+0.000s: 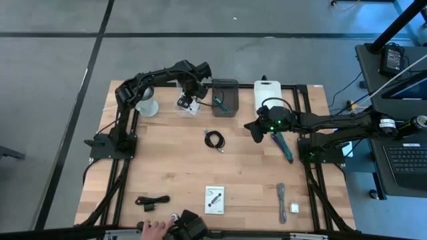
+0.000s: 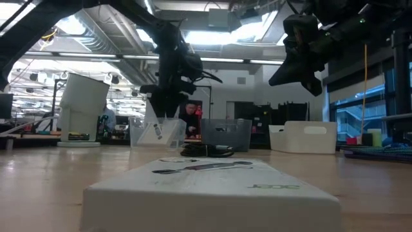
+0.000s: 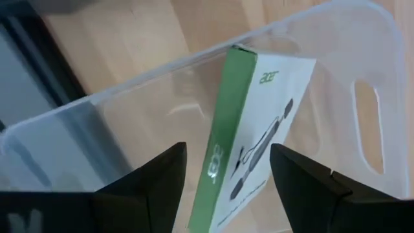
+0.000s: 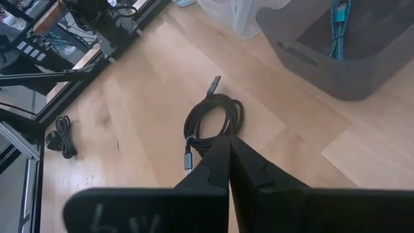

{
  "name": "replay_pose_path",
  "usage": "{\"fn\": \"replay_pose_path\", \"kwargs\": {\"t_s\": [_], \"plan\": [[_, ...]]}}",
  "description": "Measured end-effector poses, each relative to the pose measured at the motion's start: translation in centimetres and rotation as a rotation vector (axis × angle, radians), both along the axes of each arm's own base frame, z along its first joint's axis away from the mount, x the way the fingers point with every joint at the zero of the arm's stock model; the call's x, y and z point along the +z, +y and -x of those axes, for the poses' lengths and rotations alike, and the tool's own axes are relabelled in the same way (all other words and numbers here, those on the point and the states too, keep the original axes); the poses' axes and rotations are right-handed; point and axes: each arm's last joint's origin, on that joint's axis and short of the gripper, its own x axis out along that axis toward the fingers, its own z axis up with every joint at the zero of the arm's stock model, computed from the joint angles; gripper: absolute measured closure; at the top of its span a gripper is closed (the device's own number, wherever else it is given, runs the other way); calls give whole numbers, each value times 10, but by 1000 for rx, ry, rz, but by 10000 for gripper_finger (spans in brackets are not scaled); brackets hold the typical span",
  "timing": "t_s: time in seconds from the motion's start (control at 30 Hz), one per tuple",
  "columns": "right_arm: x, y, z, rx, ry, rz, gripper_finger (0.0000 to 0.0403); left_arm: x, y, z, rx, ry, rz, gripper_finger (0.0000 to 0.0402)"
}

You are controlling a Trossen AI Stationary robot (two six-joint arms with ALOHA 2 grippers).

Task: Pick and place items into bin
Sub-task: Put the top card reader box into the transparent bin

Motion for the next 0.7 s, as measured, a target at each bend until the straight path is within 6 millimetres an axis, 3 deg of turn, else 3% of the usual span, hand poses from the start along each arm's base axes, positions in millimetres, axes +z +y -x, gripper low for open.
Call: {"fn": "replay_pose_path", "kwargs": {"t_s": [0.17,0.33,0.7], "plan": [[0,0,0,0,1,0,399,-15,3,-2,39,30,31,182],[0,0,0,0,1,-1,399,-16,2,-3,42,44,22,195],[0,0,0,0,1,-1,399,-11,1,2,-4,131,-5,308]]}}
